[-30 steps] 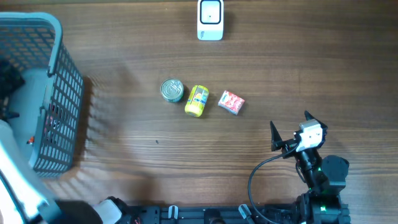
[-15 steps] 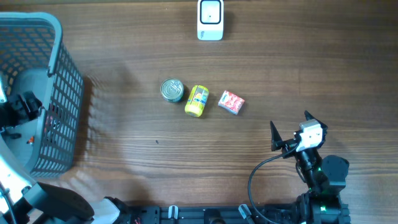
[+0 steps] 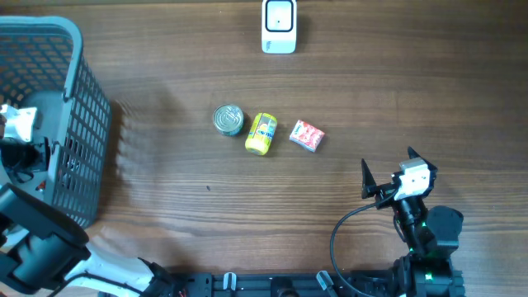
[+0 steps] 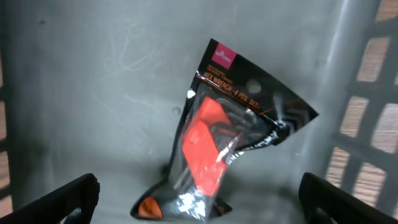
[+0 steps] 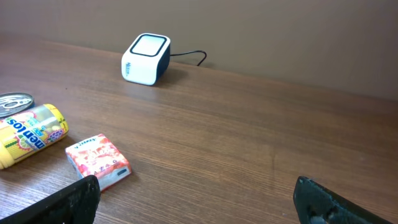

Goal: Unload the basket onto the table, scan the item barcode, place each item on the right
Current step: 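Lower the left gripper into the basket and grasp the hex wrench package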

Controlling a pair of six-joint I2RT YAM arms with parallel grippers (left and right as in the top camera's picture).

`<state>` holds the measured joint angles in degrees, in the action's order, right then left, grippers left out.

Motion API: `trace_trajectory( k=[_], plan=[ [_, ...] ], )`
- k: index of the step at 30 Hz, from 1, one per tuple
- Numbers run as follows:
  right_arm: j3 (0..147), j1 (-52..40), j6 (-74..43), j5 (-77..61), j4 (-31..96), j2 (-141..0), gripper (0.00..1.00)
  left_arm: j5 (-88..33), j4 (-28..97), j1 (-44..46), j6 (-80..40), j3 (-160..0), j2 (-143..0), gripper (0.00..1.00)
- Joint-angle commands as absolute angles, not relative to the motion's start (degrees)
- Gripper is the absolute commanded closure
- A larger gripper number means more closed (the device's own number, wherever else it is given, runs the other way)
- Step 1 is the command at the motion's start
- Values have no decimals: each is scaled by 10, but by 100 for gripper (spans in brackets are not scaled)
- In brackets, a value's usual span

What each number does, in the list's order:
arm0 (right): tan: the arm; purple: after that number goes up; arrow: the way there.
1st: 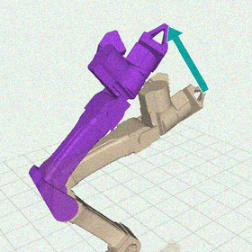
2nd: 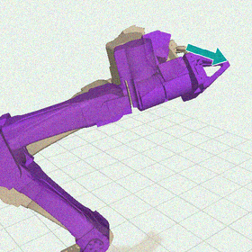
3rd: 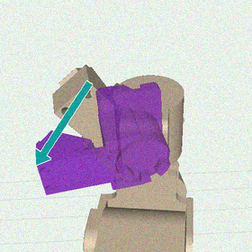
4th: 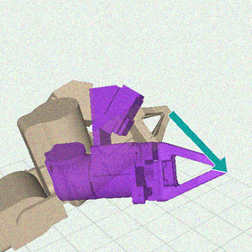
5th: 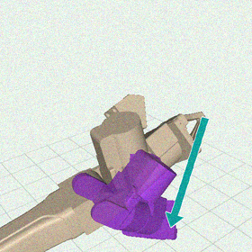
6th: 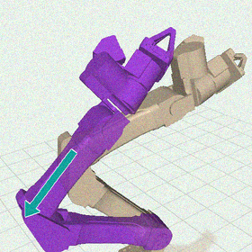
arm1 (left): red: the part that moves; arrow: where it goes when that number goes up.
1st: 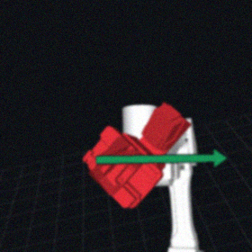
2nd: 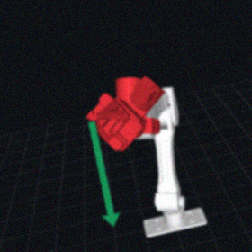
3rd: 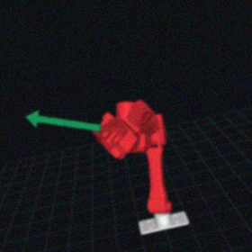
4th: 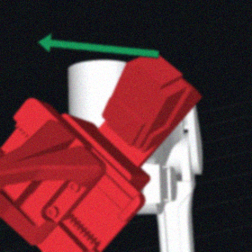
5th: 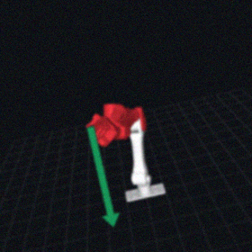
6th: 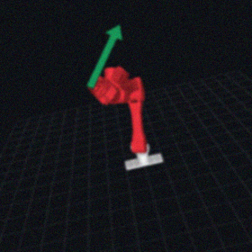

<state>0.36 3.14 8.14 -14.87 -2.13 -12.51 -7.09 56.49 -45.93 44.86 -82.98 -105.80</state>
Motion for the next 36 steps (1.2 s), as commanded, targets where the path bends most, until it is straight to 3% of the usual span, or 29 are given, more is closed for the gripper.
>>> trace_trajectory(
  k=[1,23,25,26,28,29,30,31,33,36],
  plan=[
    [3,29,75,-137,-23,-127,0,-66,539,-464,486,-832,-1075,0],
    [3,29,75,-133,-22,-127,0,-66,524,-469,535,-770,-1132,0],
    [3,29,75,-133,-22,-127,0,-66,520,-469,536,-770,-1132,10],
    [3,29,75,-133,-22,-127,0,-66,512,-469,536,-770,-1132,24],
    [3,29,75,-133,-22,-127,0,-66,503,-469,535,-770,-1132,63],
    [3,29,75,-133,-22,-127,0,-66,500,-469,535,-770,-1132,69],
    [3,29,75,-133,-22,-127,0,-66,499,-469,534,-770,-1132,57],
    [3,29,75,-133,-22,-127,0,-66,498,-469,531,-770,-1132,54],
    [3,29,75,-133,-22,-127,0,-66,496,-469,531,-770,-1132,64],
    [3,29,75,-133,-22,-127,0,-66,488,-466,521,-770,-1132,66]
  ],
)
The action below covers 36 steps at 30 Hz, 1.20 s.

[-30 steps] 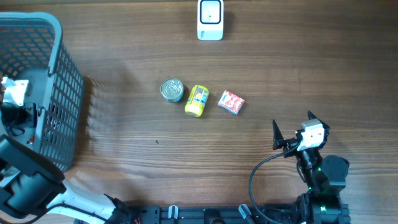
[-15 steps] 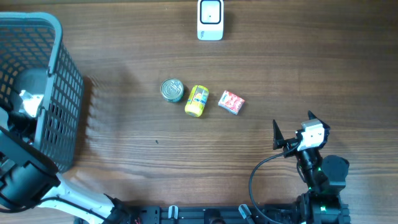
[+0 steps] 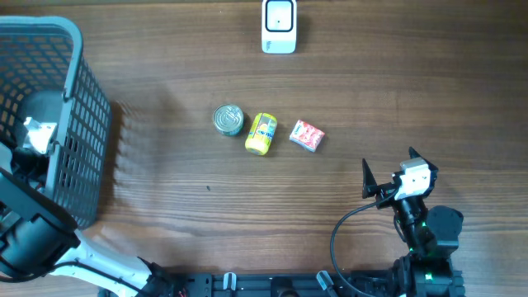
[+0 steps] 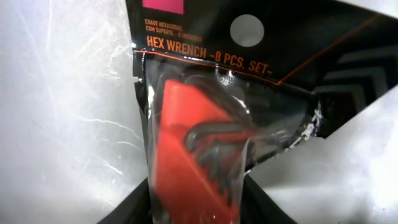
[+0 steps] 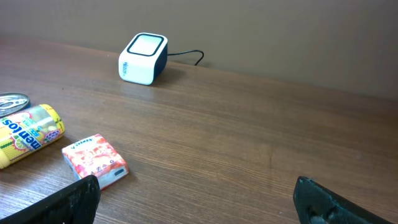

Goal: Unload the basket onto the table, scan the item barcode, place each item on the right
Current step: 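Lower the left gripper into the basket and grasp the hex wrench package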

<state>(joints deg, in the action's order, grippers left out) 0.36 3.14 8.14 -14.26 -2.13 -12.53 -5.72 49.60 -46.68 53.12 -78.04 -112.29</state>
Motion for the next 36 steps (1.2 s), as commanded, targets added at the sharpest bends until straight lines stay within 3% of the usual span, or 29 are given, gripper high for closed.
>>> trace_trajectory(
  k=[1,7,29,33,36],
  plan=[
    [3,29,75,-133,-22,-127,0,-66,482,-465,510,-770,-1132,67],
    [3,29,75,-133,-21,-127,0,-66,464,-454,484,-770,-1131,92],
    [3,29,75,-133,-20,-127,0,-66,384,-406,427,-773,-1122,96],
    [3,29,74,-133,-20,-127,0,-66,337,-406,397,-773,-1096,89],
    [3,29,74,-133,-20,-127,0,-73,303,-406,380,-773,-1066,89]
  ],
)
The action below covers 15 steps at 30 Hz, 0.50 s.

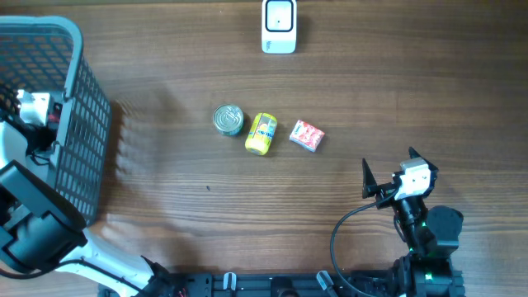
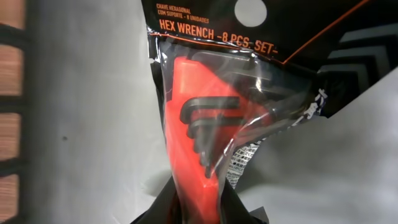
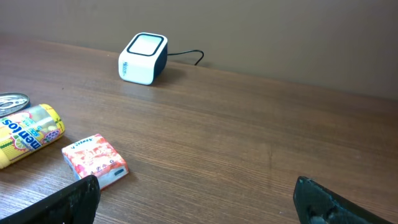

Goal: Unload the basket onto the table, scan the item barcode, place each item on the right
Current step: 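Lower the left gripper into the basket and grasp the hex wrench package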

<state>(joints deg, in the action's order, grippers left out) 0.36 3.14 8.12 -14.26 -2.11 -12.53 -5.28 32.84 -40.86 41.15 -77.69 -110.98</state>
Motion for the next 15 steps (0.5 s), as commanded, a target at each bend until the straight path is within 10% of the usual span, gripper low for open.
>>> trace_trajectory(
  k=[1,9,13,15],
  plan=[
    [3,29,74,-133,-20,-127,0,-83,297,-406,380,-773,-1055,87],
    [3,29,74,-133,-21,-127,0,-185,222,-406,303,-773,-928,80],
    [3,29,74,-133,-22,-127,0,-189,252,-406,291,-773,-919,5],
    [3,29,73,-133,-22,-127,0,-188,276,-408,298,-772,-931,0]
  ],
)
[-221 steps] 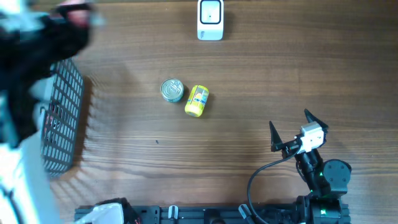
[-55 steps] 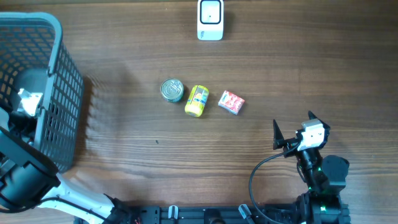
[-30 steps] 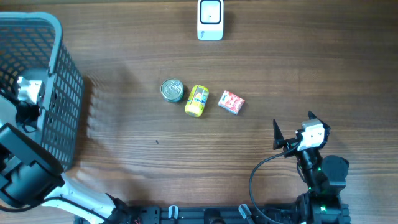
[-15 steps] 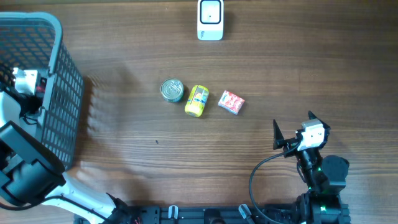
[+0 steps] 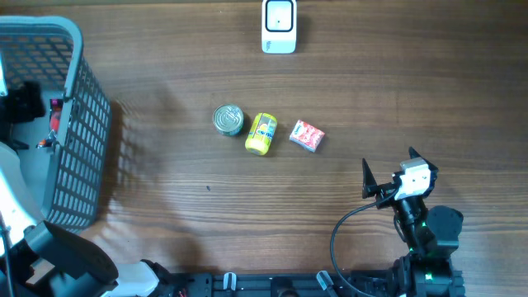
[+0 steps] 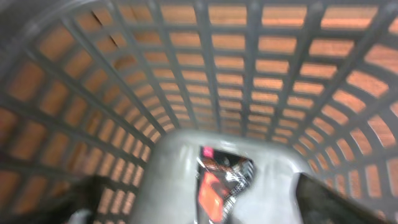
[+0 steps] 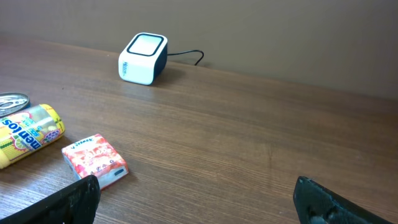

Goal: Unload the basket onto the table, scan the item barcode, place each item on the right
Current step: 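Lower the left gripper into the basket and grasp the hex wrench package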

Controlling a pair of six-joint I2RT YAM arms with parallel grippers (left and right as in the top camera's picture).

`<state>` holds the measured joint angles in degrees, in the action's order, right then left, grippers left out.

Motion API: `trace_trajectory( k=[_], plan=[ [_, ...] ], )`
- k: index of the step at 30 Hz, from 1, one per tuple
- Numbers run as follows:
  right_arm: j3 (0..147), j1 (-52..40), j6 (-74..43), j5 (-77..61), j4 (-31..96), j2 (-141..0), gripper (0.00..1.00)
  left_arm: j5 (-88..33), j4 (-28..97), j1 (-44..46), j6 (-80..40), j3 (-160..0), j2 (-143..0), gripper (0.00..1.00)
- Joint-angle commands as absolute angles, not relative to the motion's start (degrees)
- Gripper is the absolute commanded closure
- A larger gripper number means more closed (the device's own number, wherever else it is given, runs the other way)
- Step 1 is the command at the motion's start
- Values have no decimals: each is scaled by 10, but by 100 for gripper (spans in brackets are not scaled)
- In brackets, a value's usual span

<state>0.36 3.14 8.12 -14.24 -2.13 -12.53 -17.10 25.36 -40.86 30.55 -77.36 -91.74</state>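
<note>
The hex wrench pack (image 6: 219, 185), black with an orange holder, lies on the floor of the grey mesh basket (image 5: 78, 124). My left gripper (image 6: 199, 190) hangs high over it inside the basket, open, its dark fingers (image 6: 84, 199) wide apart and holding nothing. In the overhead view only red bits of the pack (image 5: 52, 124) show through the mesh. The white barcode scanner (image 5: 279, 26) stands at the table's far edge, also in the right wrist view as the scanner (image 7: 143, 59). My right gripper (image 7: 196, 196) rests open at the near right, empty.
A tin can (image 5: 228, 120), a yellow Mentos bottle (image 5: 261, 134) and a small red-and-white packet (image 5: 306, 135) lie in a row mid-table. The scanner's cable (image 7: 189, 57) runs off behind it. The basket's tall mesh walls (image 6: 249, 81) surround the left gripper.
The left gripper was shut on the hex wrench pack. Now it is open and much higher, and the pack lies on the basket floor. The right arm is unchanged.
The left gripper was open above the pack in the basket. Then it was down close around the pack, then shut on it. Now it is open and raised, with the pack back on the basket floor. The right arm stayed still throughout.
</note>
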Motion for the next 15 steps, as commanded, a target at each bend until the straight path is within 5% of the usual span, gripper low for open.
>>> trace_trajectory(
  k=[1,6,10,15],
  plan=[
    [3,29,74,-133,-22,-127,0,-188,279,-411,297,-772,-940,0],
    [3,29,74,-133,-22,-127,0,-188,279,-419,298,-772,-1002,0],
    [3,29,73,-133,-20,-127,0,-176,281,-419,314,-772,-1068,16],
    [3,29,73,-133,-20,-127,0,-175,281,-419,315,-772,-1112,23]
  ],
)
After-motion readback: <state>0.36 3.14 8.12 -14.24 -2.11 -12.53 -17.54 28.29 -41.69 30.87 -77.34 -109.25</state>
